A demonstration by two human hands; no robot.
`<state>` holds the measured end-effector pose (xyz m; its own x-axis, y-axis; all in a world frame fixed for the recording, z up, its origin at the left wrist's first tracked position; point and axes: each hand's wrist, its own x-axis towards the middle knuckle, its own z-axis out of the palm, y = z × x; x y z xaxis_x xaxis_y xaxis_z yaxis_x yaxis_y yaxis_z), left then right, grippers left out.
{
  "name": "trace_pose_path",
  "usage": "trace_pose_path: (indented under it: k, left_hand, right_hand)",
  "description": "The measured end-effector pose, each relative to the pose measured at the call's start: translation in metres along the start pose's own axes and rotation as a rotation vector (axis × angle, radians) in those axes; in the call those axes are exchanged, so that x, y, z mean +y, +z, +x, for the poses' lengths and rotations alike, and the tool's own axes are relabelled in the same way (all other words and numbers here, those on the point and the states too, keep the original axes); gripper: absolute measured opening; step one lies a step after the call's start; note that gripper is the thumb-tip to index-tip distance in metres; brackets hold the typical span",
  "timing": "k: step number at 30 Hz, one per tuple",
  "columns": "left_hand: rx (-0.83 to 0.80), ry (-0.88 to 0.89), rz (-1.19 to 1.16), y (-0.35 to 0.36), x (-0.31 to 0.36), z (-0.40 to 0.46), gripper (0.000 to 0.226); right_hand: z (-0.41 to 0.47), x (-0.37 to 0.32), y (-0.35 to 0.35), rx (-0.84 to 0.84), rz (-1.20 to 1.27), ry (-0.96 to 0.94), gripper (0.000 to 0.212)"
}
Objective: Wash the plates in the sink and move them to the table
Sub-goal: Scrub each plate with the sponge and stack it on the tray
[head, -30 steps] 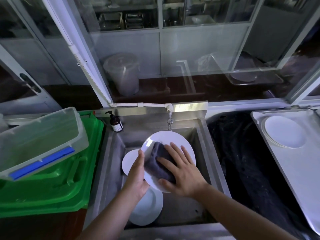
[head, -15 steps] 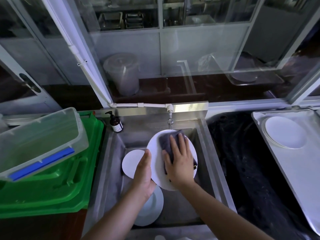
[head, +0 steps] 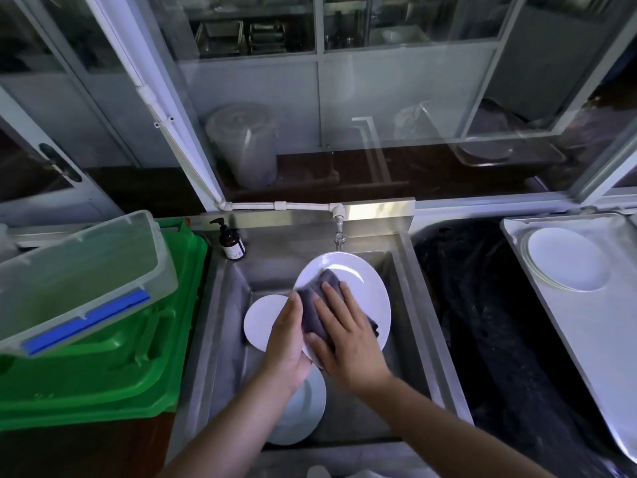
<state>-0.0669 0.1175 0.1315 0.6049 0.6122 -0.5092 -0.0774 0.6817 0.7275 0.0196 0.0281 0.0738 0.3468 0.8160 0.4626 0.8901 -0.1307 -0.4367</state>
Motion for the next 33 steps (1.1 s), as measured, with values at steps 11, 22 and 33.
trace_pose_path:
  k: [11,22,33]
  left_hand:
    - [-0.018,-0.002,-0.067,0.014,0.011,-0.008,0.060]
    - [0.025,0.101,0.028,0.018,0.006,-0.021,0.065]
    - [0.098,0.037,0.114,-0.005,-0.001,-0.021,0.038]
  right_hand:
    - [0.018,-0.027,-0.011,0.015,0.003,0.145,0.054]
    - [0.039,0.021,-0.022,-0.058,0.119,0.349,0.070]
    - [0.048,-0.018,-0.003,-0.160,0.251,0.376,0.083]
